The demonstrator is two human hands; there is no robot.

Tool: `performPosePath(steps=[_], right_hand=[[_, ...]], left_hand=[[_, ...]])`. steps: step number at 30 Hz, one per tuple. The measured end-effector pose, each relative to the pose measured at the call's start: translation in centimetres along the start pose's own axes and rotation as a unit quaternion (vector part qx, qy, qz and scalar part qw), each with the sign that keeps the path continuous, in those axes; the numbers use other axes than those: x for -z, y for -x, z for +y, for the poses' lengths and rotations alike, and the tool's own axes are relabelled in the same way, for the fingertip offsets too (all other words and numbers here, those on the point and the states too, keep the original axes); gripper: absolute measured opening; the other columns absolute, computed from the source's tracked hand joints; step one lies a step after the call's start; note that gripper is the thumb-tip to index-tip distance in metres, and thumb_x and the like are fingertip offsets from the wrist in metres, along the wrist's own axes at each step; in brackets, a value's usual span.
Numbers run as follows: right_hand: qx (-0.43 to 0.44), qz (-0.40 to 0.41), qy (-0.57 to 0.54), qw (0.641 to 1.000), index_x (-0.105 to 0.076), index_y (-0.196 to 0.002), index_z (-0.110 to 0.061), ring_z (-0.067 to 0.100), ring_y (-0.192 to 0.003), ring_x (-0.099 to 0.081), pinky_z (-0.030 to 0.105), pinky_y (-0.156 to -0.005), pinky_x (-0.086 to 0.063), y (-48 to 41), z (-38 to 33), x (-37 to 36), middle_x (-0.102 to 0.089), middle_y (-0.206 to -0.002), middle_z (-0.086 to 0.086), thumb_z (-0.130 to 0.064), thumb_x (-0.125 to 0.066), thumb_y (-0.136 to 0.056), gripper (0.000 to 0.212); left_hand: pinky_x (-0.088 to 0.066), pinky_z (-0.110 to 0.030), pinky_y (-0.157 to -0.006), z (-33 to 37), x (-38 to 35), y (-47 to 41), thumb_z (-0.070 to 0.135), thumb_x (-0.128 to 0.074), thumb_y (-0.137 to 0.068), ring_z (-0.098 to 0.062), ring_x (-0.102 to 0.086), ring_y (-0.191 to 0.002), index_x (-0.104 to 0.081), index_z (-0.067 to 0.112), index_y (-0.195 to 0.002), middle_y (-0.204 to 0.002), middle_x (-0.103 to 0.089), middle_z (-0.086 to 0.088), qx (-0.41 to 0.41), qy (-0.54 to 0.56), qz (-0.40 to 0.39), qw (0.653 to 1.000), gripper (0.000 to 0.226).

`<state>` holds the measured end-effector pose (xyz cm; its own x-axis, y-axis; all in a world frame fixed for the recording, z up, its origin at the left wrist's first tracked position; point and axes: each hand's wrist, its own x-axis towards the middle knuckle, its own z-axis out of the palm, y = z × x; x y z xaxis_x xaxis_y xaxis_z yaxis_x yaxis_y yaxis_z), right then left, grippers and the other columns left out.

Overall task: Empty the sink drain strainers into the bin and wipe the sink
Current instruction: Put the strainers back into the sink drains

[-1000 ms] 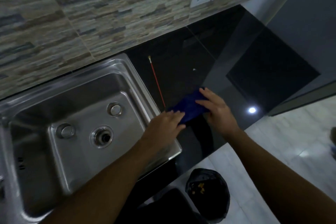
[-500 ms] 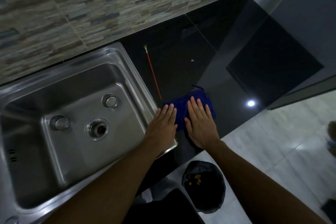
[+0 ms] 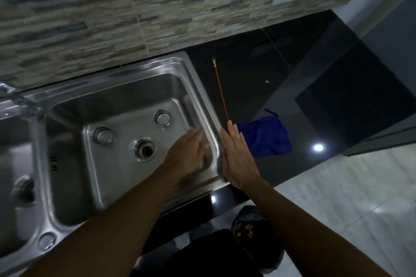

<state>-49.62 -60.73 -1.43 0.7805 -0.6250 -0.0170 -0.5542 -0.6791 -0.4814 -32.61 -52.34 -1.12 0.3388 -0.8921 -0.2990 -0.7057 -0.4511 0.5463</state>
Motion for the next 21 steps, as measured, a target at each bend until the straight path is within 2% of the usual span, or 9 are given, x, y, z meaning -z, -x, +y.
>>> performPosePath(steps=[2, 5, 8, 10, 14, 16, 18, 21], right_hand=[[0.016, -0.022, -0.015, 1.000, -0.014, -0.159, -0.007, 0.023, -0.157, 0.003, 0.043, -0.127, -0.010, -0.8, -2.3, -1.6, 0.001, -0.169, 0.012, -0.010, -0.037, -0.092, 0.070], [0.026, -0.057, -0.029, 0.998, -0.009, -0.160, -0.010, 0.020, -0.156, 0.004, 0.040, -0.128, -0.008, -2.2, -5.9, -4.2, 0.003, -0.169, 0.009, -0.025, -0.032, -0.092, 0.073], [0.040, -0.084, -0.007, 0.996, -0.010, -0.160, -0.011, 0.020, -0.156, 0.004, 0.041, -0.128, -0.010, -3.8, -9.0, -7.3, 0.003, -0.169, 0.008, -0.011, -0.046, -0.094, 0.075], [0.053, -0.105, 0.022, 0.993, -0.009, -0.159, -0.008, 0.021, -0.156, 0.005, 0.041, -0.128, -0.009, -5.1, -10.9, -9.0, 0.003, -0.168, 0.010, -0.013, -0.047, -0.095, 0.075], [0.058, -0.131, 0.043, 0.989, -0.009, -0.159, -0.004, 0.027, -0.156, 0.000, 0.037, -0.127, -0.002, -7.7, -14.0, -11.9, -0.002, -0.168, 0.014, -0.015, -0.046, -0.096, 0.074], [0.046, -0.144, 0.040, 0.988, -0.011, -0.158, -0.004, 0.029, -0.156, -0.002, 0.038, -0.127, -0.004, -8.9, -14.8, -13.3, -0.004, -0.168, 0.015, -0.011, -0.047, -0.094, 0.074], [0.032, -0.161, 0.032, 0.986, -0.013, -0.158, -0.005, 0.030, -0.156, -0.002, 0.041, -0.127, -0.006, -10.2, -15.2, -14.5, -0.005, -0.168, 0.016, -0.013, -0.048, -0.094, 0.074], [0.025, -0.181, 0.045, 0.982, -0.013, -0.158, -0.007, 0.031, -0.156, -0.004, 0.045, -0.127, -0.008, -12.1, -15.2, -16.1, -0.006, -0.167, 0.016, -0.016, -0.053, -0.092, 0.078]], left_hand=[[-0.023, -0.040, -0.124, -3.6, 1.6, 1.3, 0.039, -0.041, -0.104, -0.019, -0.021, -0.154, -0.032, 0.014, -0.155, -0.165, -0.027, -0.004, 0.038, -0.005, 0.004, 0.999, 0.057], [-0.028, -0.041, -0.121, -9.1, 4.2, 3.9, 0.035, -0.043, -0.105, -0.024, -0.031, -0.150, -0.041, 0.012, -0.150, -0.162, -0.034, -0.009, 0.089, -0.026, 0.026, 0.995, 0.051], [-0.030, -0.041, -0.119, -14.6, 6.8, 7.0, 0.029, -0.042, -0.105, -0.029, -0.037, -0.147, -0.046, 0.009, -0.145, -0.158, -0.039, -0.014, 0.133, -0.041, 0.044, 0.989, 0.046], [-0.031, -0.042, -0.118, -18.1, 8.3, 8.8, 0.028, -0.039, -0.105, -0.032, -0.041, -0.143, -0.046, 0.007, -0.145, -0.155, -0.042, -0.016, 0.150, -0.076, 0.046, 0.985, 0.046], [-0.026, -0.047, -0.120, -24.2, 10.8, 11.7, 0.022, -0.037, -0.102, -0.032, -0.040, -0.143, -0.050, 0.009, -0.142, -0.151, -0.047, -0.018, 0.166, -0.121, 0.072, 0.976, 0.044], [-0.020, -0.049, -0.123, -27.0, 11.6, 12.9, 0.020, -0.034, -0.103, -0.034, -0.032, -0.149, -0.050, 0.005, -0.143, -0.156, -0.041, -0.019, 0.155, -0.150, 0.089, 0.972, 0.046], [-0.022, -0.054, -0.121, -29.4, 12.0, 13.7, 0.022, -0.034, -0.097, -0.041, -0.035, -0.146, -0.052, -0.001, -0.141, -0.154, -0.042, -0.024, 0.130, -0.171, 0.112, 0.970, 0.052], [-0.019, -0.054, -0.122, -31.5, 12.1, 14.0, 0.027, -0.027, -0.098, -0.040, -0.030, -0.149, -0.042, -0.003, -0.147, -0.159, -0.033, -0.024, 0.133, -0.184, 0.121, 0.966, 0.059]])
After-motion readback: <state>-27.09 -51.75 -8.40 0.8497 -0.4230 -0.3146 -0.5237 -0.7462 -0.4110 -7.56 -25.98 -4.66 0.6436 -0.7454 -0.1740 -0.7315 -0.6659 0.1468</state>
